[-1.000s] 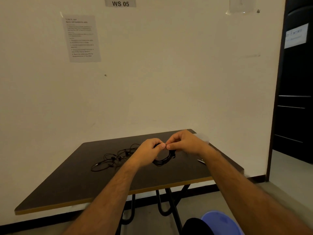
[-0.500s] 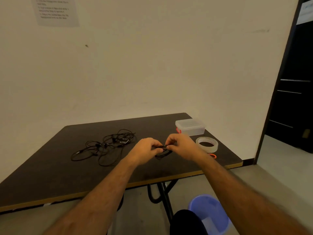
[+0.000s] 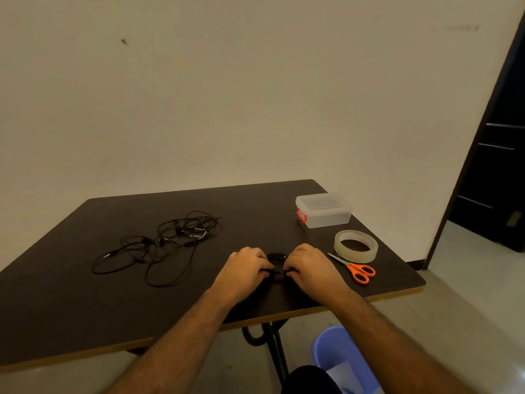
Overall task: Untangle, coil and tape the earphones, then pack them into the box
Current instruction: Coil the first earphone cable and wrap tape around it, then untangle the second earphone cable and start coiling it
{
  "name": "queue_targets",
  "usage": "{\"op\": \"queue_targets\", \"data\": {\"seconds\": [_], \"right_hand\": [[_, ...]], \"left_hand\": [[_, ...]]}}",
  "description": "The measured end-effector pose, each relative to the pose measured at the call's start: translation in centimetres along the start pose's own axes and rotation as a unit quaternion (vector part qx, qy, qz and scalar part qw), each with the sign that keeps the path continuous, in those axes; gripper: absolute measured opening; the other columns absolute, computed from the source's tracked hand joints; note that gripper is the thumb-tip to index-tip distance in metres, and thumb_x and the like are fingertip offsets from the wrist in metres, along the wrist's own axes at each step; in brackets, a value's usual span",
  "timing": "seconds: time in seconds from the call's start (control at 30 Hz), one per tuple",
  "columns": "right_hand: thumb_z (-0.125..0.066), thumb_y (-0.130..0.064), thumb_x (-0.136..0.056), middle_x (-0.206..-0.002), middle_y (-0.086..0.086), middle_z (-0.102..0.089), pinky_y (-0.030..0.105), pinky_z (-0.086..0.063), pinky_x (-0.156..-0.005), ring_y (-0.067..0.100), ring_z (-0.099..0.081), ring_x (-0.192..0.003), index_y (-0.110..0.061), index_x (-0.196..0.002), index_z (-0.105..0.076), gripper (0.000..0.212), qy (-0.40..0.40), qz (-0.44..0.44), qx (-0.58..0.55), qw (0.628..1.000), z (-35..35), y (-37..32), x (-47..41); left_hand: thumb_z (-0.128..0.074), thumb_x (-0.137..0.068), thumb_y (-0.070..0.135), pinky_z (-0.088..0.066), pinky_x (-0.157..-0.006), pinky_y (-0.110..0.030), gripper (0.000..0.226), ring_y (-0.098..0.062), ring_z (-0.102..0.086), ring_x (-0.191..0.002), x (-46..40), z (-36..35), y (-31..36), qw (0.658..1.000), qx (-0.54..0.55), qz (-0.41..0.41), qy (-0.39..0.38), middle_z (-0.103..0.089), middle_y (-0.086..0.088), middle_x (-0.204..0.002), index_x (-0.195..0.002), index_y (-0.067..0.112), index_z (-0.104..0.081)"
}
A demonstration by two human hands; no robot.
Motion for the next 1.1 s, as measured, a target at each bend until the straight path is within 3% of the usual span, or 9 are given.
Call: {"op": "queue_targets", "data": {"seconds": [0.23,0.37,0.53,0.7,0.93,1.1], "right_hand": [[-0.051,-0.022,-0.1,-0.136,-0.002,-0.059,0.031,-0.026,-0.116,0.013,-0.041,-0.136,-0.02,-0.129,-0.062,0.03,-0.023,-0.002,0.004,1.0,-0.8,-0.1,0.0],[-0.054,-0.019,-0.099,-0.143,-0.005,-0.054,0.028,-0.022,-0.117,0.01,-0.036,-0.14,-0.02,-0.131,-0.06,0.033,0.001,-0.009,-0.032,0.999,-0.5,0.0,0.6],[-0.06,-0.019,-0.096,-0.13,-0.003,-0.063,0.021,-0.03,-0.105,0.01,-0.051,-0.127,-0.02,-0.125,-0.065,0.03,0.118,-0.097,-0.091,0.984,2.4,2.5,2.1],[-0.066,-0.018,-0.093,-0.115,0.003,-0.071,0.028,-0.047,-0.093,0.014,-0.061,-0.108,-0.014,-0.116,-0.07,0.024,0.258,-0.2,-0.173,0.929,5.2,5.0,4.3],[-0.065,-0.024,-0.093,-0.107,-0.002,-0.07,0.027,-0.051,-0.086,0.004,-0.058,-0.093,-0.018,-0.108,-0.071,0.017,0.27,-0.117,-0.196,0.935,5.8,-1.1,1.1],[-0.064,-0.027,-0.093,-0.109,-0.003,-0.068,0.029,-0.049,-0.09,0.01,-0.06,-0.102,-0.019,-0.107,-0.07,0.017,0.236,-0.063,-0.21,0.947,4.3,-7.6,-3.3]], "left_hand": [[-0.061,-0.095,0.025,-0.041,-0.107,-0.03,0.039,-0.005,-0.048,-0.125,0.3,-0.1,-0.6,0.998,0.063,-0.003,0.009,-0.055,0.011,-0.135,-0.134,0.028,-0.058],[-0.062,-0.094,0.025,-0.038,-0.111,-0.03,0.041,-0.005,-0.045,-0.13,0.7,0.2,-0.7,0.998,0.068,-0.002,0.016,-0.051,0.011,-0.142,-0.135,0.028,-0.057],[-0.062,-0.095,0.028,-0.036,-0.109,-0.027,0.042,-0.006,-0.042,-0.133,1.7,1.3,-1.2,0.994,0.099,0.015,0.044,-0.043,0.011,-0.148,-0.136,0.029,-0.055],[-0.058,-0.097,0.034,-0.039,-0.105,-0.027,0.036,-0.005,-0.044,-0.129,3.8,3.3,-3.3,0.986,0.127,0.043,0.099,-0.048,0.012,-0.141,-0.132,0.029,-0.059],[-0.058,-0.097,0.034,-0.042,-0.098,-0.026,0.031,-0.008,-0.05,-0.122,7.6,5.6,-7.8,0.981,0.115,0.096,0.126,-0.055,0.009,-0.131,-0.127,0.025,-0.063],[-0.06,-0.096,0.033,-0.042,-0.101,-0.029,0.031,-0.011,-0.053,-0.121,10.0,7.0,-12.2,0.975,0.097,0.149,0.135,-0.057,0.006,-0.129,-0.125,0.023,-0.064]]}}
Point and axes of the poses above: each hand's wrist, its own x-axis away from the middle knuckle, its own z-axis out of the back of the hand, y = z × x, the point moved 10 cm from there along -x, towards the middle knuckle
